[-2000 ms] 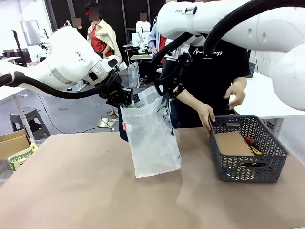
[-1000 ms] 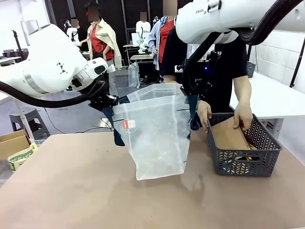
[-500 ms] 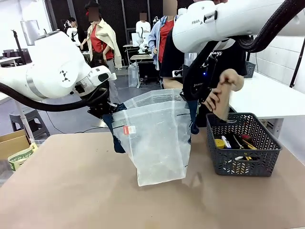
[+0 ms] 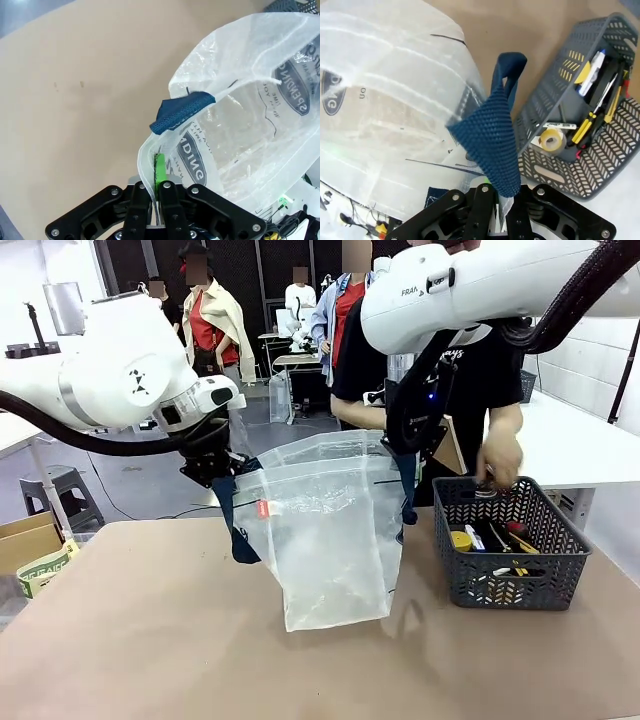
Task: Transfer purchased items from the store into the shopping bag.
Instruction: Open the Reusable shopping bag in the center of the table.
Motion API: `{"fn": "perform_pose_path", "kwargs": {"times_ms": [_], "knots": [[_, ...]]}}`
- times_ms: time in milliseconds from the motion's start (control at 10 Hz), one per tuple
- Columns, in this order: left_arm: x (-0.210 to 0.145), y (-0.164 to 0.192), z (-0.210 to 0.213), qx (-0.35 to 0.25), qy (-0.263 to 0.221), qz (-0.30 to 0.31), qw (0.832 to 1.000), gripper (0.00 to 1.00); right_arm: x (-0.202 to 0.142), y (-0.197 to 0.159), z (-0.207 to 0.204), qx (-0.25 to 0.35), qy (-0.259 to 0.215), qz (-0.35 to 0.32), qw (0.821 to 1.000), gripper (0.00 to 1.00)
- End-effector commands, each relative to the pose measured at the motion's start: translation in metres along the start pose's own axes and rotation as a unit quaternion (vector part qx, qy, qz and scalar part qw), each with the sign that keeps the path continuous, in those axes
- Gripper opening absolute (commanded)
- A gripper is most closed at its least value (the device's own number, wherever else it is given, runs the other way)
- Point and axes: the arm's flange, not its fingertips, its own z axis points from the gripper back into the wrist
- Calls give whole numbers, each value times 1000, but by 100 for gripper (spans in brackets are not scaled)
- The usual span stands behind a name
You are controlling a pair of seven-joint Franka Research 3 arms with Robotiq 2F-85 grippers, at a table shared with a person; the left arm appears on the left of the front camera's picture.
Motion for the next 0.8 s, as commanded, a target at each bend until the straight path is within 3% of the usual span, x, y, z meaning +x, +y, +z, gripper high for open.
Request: {"fn": "perform_pose_path", "kwargs": {"times_ms": [0,500,700], "knots": [[9,8,0,-3,-6,-5,1000,0,-5,-4,-8,-17,-12,-1,1000,0],[32,7,-13,-23,16,-31,999,0,0,2,-14,0,-30,-6,1000,0],[18,-1,-10,-14,0,-18,1000,0,4,4,-4,0,-11,4,1000,0]]}}
